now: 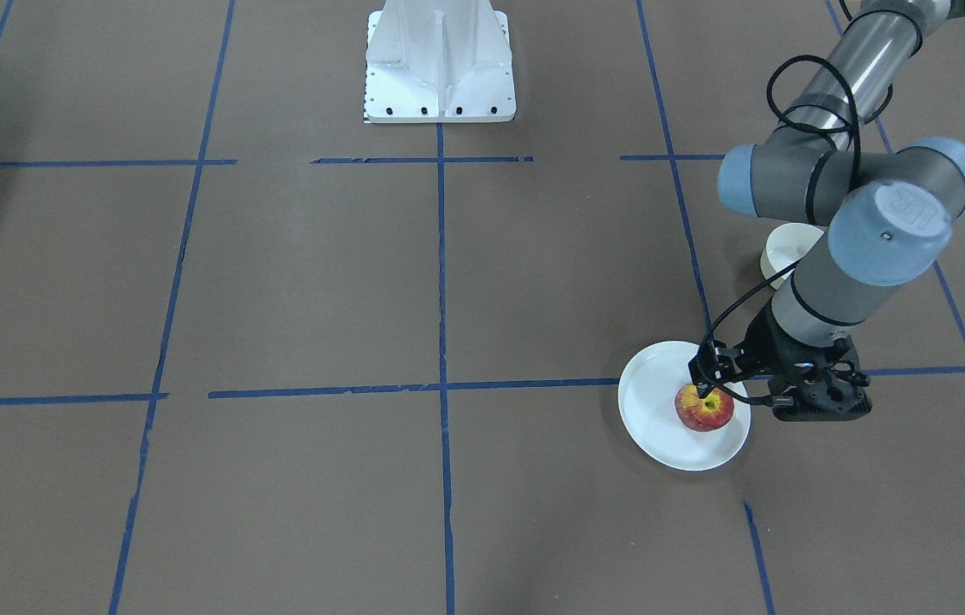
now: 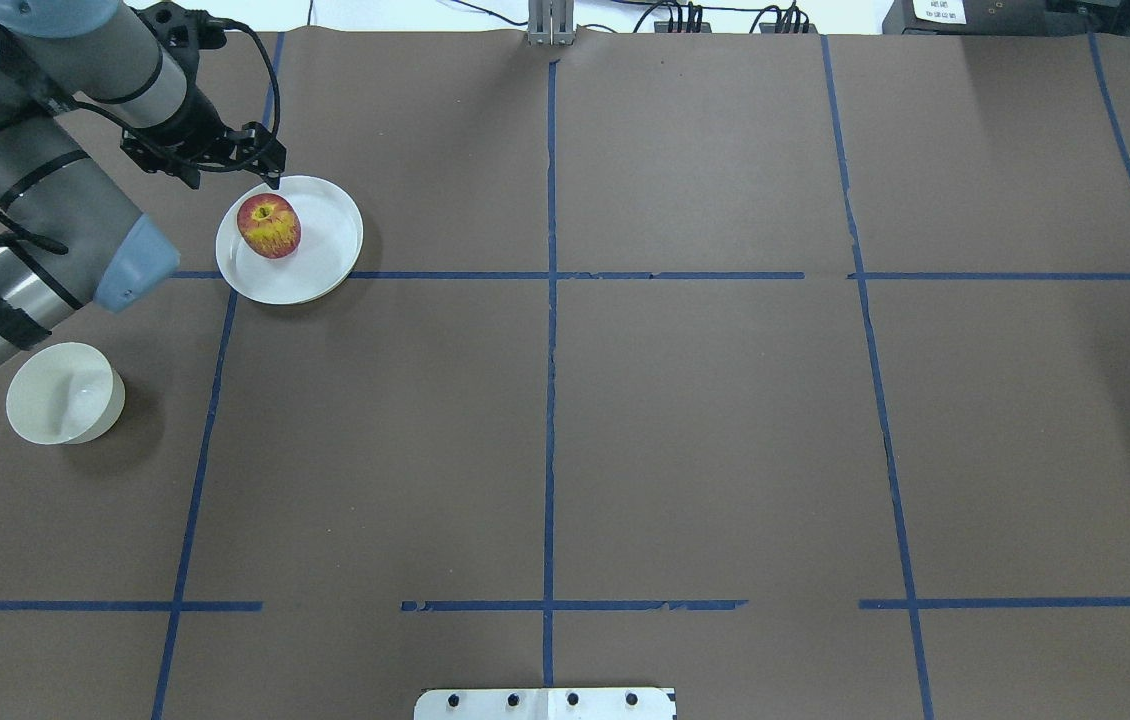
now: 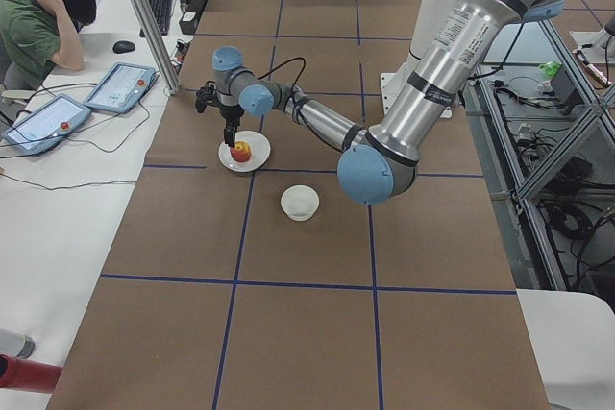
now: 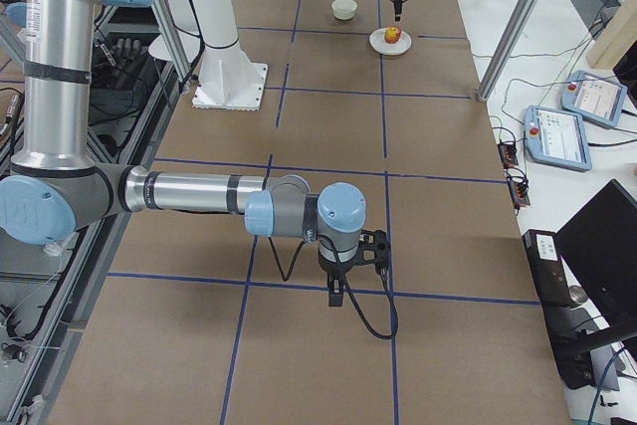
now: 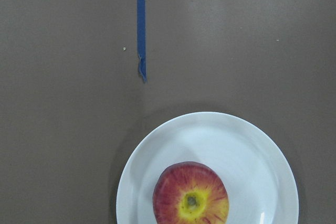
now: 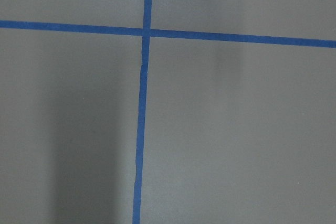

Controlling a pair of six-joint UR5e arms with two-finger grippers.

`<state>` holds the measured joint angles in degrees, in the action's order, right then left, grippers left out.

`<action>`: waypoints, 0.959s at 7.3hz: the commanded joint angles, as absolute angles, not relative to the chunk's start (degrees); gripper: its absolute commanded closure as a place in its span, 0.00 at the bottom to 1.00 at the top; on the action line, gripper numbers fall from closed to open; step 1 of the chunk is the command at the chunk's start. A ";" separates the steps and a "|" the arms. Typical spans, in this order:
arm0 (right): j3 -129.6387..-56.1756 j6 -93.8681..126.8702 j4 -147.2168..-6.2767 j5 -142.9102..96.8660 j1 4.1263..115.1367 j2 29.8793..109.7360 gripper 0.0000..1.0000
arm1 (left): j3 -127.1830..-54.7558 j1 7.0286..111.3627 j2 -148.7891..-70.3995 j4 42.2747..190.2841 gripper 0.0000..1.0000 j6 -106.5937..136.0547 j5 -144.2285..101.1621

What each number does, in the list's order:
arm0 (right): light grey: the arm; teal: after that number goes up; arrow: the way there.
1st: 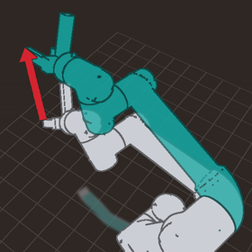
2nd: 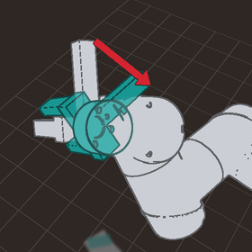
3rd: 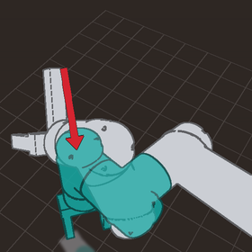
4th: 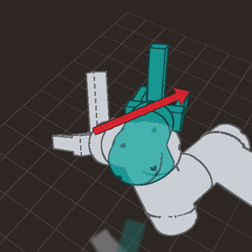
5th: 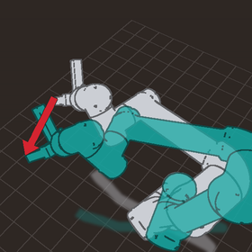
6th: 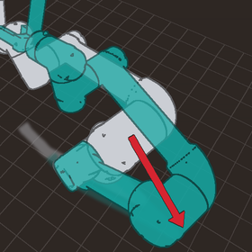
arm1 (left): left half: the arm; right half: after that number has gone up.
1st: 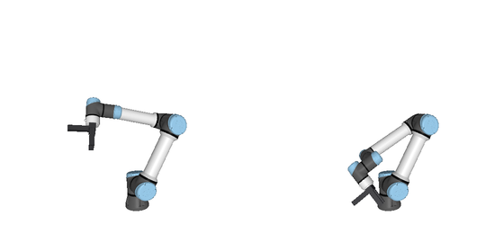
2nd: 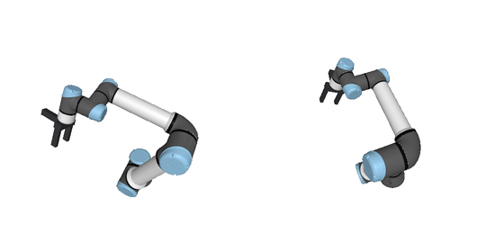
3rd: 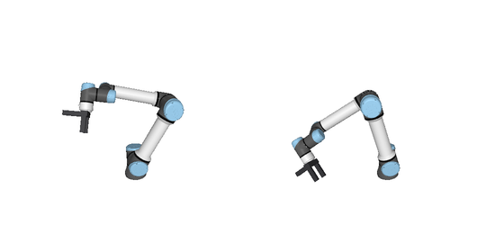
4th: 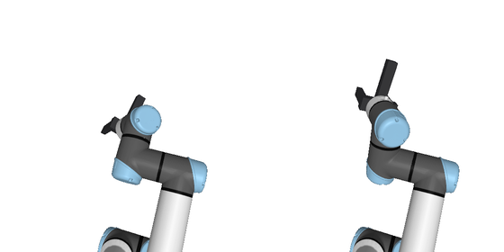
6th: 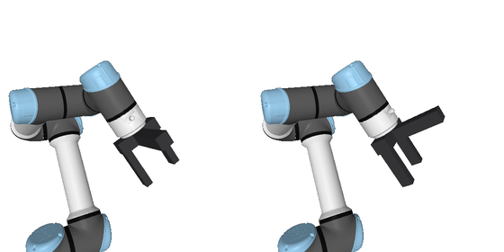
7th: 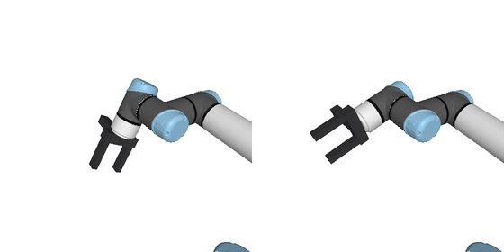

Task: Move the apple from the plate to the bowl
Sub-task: 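Move the left gripper over the red apple on the white plate and lower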

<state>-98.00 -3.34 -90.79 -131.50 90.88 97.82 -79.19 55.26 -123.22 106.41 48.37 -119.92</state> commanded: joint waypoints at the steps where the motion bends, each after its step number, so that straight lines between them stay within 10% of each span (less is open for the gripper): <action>1: -98.00 -3.34 -90.79 -131.49 90.88 97.82 0.00 | -75.33 53.45 -123.49 110.73 0.00 49.31 -118.57; 7: -98.00 -3.34 -90.79 -131.49 90.88 97.82 0.00 | -71.82 51.33 -123.49 113.82 0.00 50.45 -118.21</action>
<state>-98.00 -3.34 -90.79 -131.52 90.88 97.82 -72.61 51.82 -123.49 113.75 50.44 -118.22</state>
